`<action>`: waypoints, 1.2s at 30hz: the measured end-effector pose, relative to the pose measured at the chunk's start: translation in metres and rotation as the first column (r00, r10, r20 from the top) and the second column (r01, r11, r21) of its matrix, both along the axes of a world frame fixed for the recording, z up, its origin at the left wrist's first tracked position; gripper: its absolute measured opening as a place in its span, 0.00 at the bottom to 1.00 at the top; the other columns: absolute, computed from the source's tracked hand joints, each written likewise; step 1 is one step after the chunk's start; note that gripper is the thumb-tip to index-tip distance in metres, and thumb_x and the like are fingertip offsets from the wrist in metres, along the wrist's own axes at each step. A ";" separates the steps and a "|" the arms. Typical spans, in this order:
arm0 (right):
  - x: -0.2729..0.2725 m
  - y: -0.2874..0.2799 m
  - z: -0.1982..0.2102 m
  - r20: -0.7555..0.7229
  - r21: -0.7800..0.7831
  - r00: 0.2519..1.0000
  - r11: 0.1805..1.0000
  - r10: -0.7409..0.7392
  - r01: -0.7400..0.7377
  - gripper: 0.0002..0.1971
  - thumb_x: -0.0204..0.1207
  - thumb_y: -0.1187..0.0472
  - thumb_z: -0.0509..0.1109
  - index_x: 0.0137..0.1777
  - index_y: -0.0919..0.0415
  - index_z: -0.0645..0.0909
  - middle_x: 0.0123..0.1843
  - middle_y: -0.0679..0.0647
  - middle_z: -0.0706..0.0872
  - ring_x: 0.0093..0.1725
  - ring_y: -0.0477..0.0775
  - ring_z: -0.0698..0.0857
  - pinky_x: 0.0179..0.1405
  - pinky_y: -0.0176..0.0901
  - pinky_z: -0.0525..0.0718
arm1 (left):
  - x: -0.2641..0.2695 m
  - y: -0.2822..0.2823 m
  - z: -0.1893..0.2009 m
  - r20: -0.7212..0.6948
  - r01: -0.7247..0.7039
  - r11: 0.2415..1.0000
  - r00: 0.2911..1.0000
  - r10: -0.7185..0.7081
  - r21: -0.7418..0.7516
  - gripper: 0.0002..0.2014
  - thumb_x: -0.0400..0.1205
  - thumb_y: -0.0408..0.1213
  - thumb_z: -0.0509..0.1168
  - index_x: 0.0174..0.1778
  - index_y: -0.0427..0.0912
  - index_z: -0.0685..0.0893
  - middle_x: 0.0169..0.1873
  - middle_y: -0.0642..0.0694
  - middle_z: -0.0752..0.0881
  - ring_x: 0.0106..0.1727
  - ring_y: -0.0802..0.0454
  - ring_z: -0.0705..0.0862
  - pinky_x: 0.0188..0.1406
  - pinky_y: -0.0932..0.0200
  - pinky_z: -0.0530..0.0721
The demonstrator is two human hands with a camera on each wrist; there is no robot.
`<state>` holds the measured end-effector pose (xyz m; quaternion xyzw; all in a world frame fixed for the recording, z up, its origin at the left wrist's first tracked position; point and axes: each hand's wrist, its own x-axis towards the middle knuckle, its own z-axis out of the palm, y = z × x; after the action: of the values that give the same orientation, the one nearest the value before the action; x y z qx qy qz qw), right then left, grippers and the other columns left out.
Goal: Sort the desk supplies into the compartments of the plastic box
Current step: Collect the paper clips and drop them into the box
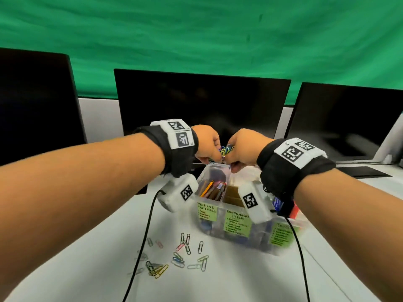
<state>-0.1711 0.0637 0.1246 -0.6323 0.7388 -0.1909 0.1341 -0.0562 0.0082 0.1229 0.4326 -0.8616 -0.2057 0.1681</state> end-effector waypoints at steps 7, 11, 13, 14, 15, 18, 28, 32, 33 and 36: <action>-0.053 -0.018 -0.002 0.022 0.108 0.994 0.989 -0.107 0.104 0.02 0.74 0.69 0.73 0.43 0.67 0.82 0.36 0.62 0.91 0.27 0.50 0.87 0.44 0.44 0.91 | -0.069 -0.025 -0.009 0.046 0.036 0.993 0.998 -0.042 0.114 0.11 0.77 0.32 0.71 0.31 0.42 0.77 0.28 0.47 0.80 0.29 0.53 0.81 0.42 0.62 0.85; -0.075 -0.033 -0.015 0.034 0.161 0.992 0.980 -0.125 0.118 0.06 0.74 0.68 0.73 0.49 0.70 0.84 0.47 0.65 0.91 0.36 0.55 0.89 0.55 0.50 0.89 | -0.094 -0.040 -0.022 0.059 0.041 0.984 0.997 -0.052 0.171 0.07 0.77 0.31 0.71 0.36 0.40 0.79 0.30 0.46 0.80 0.30 0.52 0.81 0.37 0.64 0.86; -0.082 -0.039 -0.019 0.049 0.191 0.990 0.974 -0.131 0.119 0.05 0.73 0.67 0.74 0.46 0.68 0.85 0.45 0.63 0.92 0.33 0.51 0.89 0.54 0.47 0.89 | -0.099 -0.047 -0.029 0.036 0.061 0.971 0.997 -0.072 0.231 0.08 0.77 0.29 0.72 0.35 0.40 0.80 0.29 0.47 0.81 0.29 0.55 0.81 0.30 0.69 0.84; -0.085 -0.041 -0.021 0.059 0.207 0.989 0.971 -0.135 0.120 0.05 0.72 0.67 0.76 0.44 0.68 0.84 0.44 0.62 0.92 0.34 0.51 0.89 0.55 0.47 0.88 | -0.100 -0.049 -0.032 0.020 0.078 0.961 0.996 -0.086 0.267 0.06 0.76 0.27 0.72 0.38 0.39 0.82 0.30 0.47 0.81 0.29 0.56 0.81 0.30 0.70 0.84; -0.087 -0.043 -0.022 0.074 0.216 0.987 0.969 -0.142 0.123 0.05 0.71 0.67 0.77 0.41 0.67 0.83 0.42 0.61 0.91 0.35 0.52 0.89 0.57 0.48 0.88 | -0.100 -0.051 -0.034 0.002 0.092 0.950 0.995 -0.097 0.298 0.05 0.76 0.25 0.71 0.43 0.38 0.83 0.30 0.46 0.81 0.30 0.56 0.81 0.29 0.70 0.85; -0.088 -0.046 -0.027 0.196 0.212 0.969 0.971 -0.151 0.109 0.05 0.70 0.73 0.75 0.43 0.68 0.81 0.35 0.60 0.86 0.39 0.57 0.88 0.60 0.53 0.86 | -0.097 -0.054 -0.039 -0.033 0.116 0.928 0.993 -0.112 0.355 0.08 0.77 0.19 0.67 0.44 0.36 0.82 0.32 0.45 0.81 0.32 0.54 0.82 0.24 0.72 0.84; -0.080 -0.036 -0.024 0.184 0.148 0.973 0.982 -0.140 0.114 0.09 0.74 0.77 0.69 0.52 0.67 0.82 0.39 0.63 0.87 0.44 0.61 0.89 0.46 0.51 0.90 | -0.048 -0.037 -0.027 -0.091 0.072 0.952 0.995 -0.047 0.297 0.15 0.81 0.21 0.64 0.63 0.31 0.80 0.52 0.33 0.87 0.39 0.51 0.85 0.28 0.71 0.85; -0.064 -0.016 -0.019 0.235 0.104 0.966 0.991 -0.106 0.084 0.07 0.75 0.77 0.68 0.41 0.65 0.81 0.37 0.62 0.84 0.34 0.56 0.85 0.30 0.41 0.88 | -0.005 -0.029 -0.030 -0.106 0.014 0.970 0.994 0.012 0.244 0.10 0.80 0.26 0.67 0.56 0.37 0.84 0.37 0.45 0.85 0.36 0.56 0.85 0.35 0.66 0.86; -0.055 -0.012 -0.019 0.251 0.086 0.965 0.995 -0.073 0.052 0.08 0.76 0.76 0.68 0.40 0.65 0.81 0.36 0.60 0.84 0.32 0.54 0.85 0.27 0.39 0.87 | 0.007 -0.027 -0.034 -0.079 -0.002 0.975 0.997 0.019 0.221 0.07 0.80 0.27 0.68 0.52 0.39 0.84 0.36 0.47 0.85 0.35 0.58 0.84 0.33 0.67 0.86; -0.018 0.002 -0.027 0.237 0.053 0.970 0.996 0.059 -0.074 0.07 0.75 0.75 0.69 0.40 0.65 0.82 0.33 0.56 0.85 0.30 0.51 0.85 0.27 0.38 0.86 | 0.043 -0.018 -0.049 0.104 -0.037 0.984 0.994 0.019 0.176 0.06 0.77 0.29 0.70 0.43 0.45 0.84 0.36 0.48 0.85 0.34 0.58 0.83 0.30 0.69 0.84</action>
<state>-0.1895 0.0661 0.0973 -0.6252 0.7015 -0.2371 0.2464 -0.0131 -0.0097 0.0738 0.4679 -0.8410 -0.2571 0.0877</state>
